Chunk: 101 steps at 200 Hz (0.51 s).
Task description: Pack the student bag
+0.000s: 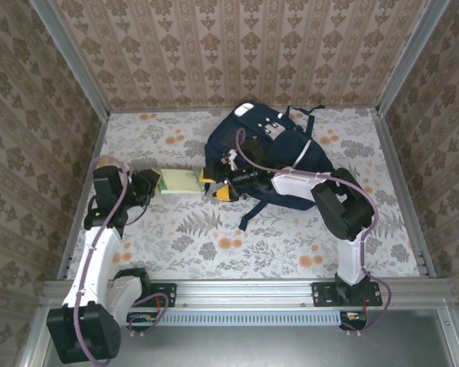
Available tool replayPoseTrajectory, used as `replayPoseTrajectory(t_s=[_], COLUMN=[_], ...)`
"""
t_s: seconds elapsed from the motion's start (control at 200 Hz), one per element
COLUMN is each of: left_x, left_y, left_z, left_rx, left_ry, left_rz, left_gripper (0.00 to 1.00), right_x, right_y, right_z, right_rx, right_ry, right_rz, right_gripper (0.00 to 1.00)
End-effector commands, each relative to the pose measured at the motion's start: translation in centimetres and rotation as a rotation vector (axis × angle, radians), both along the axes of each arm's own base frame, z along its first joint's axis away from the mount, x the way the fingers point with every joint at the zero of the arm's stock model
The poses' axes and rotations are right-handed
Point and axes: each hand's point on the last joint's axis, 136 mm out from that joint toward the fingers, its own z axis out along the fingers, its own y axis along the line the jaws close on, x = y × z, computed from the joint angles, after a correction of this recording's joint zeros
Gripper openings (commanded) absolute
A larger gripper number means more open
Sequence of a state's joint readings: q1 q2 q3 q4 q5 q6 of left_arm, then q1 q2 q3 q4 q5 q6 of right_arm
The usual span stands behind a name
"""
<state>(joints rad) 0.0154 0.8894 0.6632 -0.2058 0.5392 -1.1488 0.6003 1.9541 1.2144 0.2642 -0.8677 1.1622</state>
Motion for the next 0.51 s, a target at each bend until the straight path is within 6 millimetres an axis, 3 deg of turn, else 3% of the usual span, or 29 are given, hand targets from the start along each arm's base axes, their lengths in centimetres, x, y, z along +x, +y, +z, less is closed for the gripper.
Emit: replayPoseTrajectory(t_s=[0.0,0.19,0.415,0.5], left_x=[1.1,1.3,1.1,1.1], left_y=[-1.8,-4.4,-4.6,-4.4], left_z=[5.3,7.8,6.8,6.2], left_rx=[-0.040,-0.028,-0.010,-0.008], left_ry=[-0.145,-0.199,-0.178,-0.166], left_rz=[-0.062,-0.140,-0.147,-0.141], left_gripper=[0.16,0.15,0.15,0.15], right_x=[0.9,2.0,1.8,1.7], right_y=[-1.2,-1.1,-2.1,-2.7], right_z=[1.1,5.4,8.2,8.3], right_rx=[0.035,0.253,0.340,0.342], right_ry=[-0.021,-0.042,-0.095,-0.094], right_rz=[-0.062,-0.122,-0.156,-0.175], right_gripper=[1.00,0.98,0.88,0.87])
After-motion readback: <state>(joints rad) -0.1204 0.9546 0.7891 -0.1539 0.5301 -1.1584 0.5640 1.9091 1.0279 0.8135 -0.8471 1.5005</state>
